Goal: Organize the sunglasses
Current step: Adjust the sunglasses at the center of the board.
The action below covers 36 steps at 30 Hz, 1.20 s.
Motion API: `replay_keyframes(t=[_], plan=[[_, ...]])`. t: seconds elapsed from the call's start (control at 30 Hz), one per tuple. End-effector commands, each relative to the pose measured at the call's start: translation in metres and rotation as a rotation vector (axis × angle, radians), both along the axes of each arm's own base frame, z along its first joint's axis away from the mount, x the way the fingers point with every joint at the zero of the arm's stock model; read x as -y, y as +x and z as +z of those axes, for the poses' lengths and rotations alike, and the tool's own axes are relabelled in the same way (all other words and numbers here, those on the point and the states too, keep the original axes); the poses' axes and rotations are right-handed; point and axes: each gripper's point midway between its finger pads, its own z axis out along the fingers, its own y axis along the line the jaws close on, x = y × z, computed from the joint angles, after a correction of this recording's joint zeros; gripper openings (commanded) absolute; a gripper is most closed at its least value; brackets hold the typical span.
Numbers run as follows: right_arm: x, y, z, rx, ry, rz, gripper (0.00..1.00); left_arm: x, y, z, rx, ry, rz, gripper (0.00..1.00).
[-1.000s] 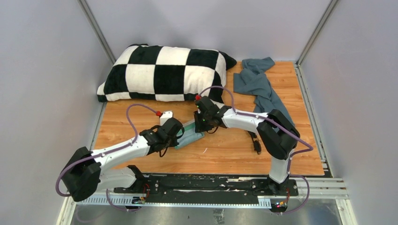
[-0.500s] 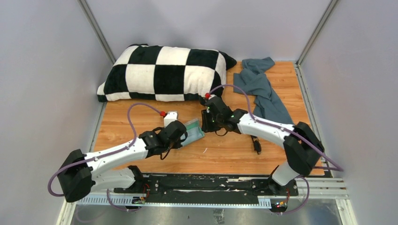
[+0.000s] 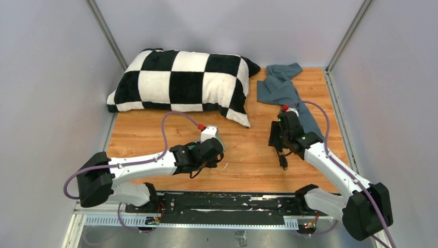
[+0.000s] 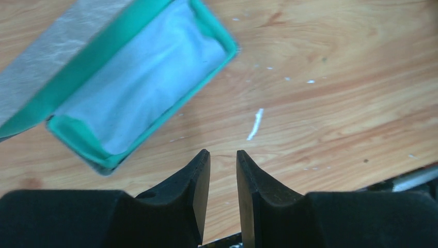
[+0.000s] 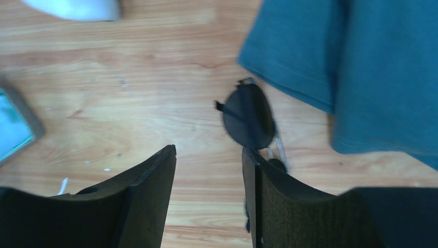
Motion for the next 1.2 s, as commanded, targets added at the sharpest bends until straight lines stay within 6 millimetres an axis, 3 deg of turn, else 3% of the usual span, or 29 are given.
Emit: replay_keyframes(t=[0.0, 0.4, 0.73, 0.97, 1.17], plan=[[0.036, -0.013, -0.022, -0.107, -0.036, -0.085, 0.57, 0.033, 0.0, 0.017, 0.029, -0.073, -0.055, 0.33], [0.043, 0.009, -0.047, -0.198, 0.073, -0.136, 0.59, 0.024, -0.007, 0.011, 0.016, -0.067, -0.044, 0.33], [0.023, 0.007, -0.059, -0.245, 0.161, -0.049, 0.63, 0.025, -0.006, 0.009, 0.015, -0.064, -0.047, 0.34], [-0.001, -0.009, -0.057, -0.273, 0.245, 0.053, 0.63, 0.033, -0.006, 0.006, 0.005, -0.065, -0.065, 0.34], [-0.039, -0.045, -0.057, -0.362, 0.272, 0.229, 0.63, 0.039, -0.005, 0.004, -0.003, -0.061, -0.079, 0.34]])
